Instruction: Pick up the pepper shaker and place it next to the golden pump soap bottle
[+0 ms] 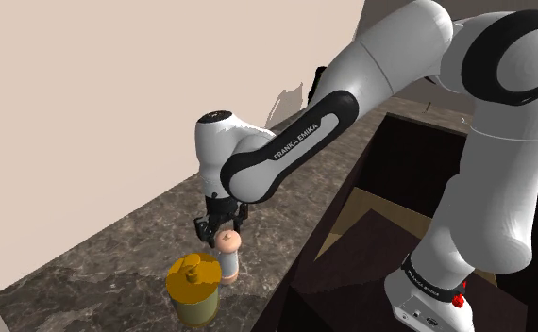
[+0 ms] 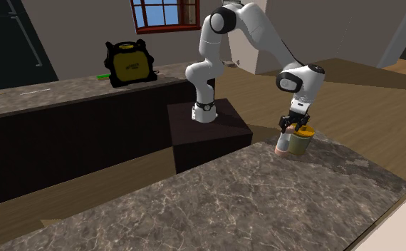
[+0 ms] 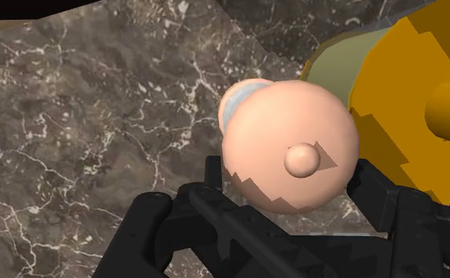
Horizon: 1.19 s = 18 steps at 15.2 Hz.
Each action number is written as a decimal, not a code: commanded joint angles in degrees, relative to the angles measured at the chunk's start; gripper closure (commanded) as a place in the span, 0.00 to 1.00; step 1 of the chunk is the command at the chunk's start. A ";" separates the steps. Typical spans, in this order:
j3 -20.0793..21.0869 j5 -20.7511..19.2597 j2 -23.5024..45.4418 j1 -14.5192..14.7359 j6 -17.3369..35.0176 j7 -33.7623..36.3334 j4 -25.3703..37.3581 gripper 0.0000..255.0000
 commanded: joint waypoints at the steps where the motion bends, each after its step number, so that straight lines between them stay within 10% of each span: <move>1: 0.00 0.00 0.00 0.00 0.00 0.00 0.01 0.00; 18: 0.48 1.81 -4.31 -0.70 -6.72 -1.26 2.63 0.00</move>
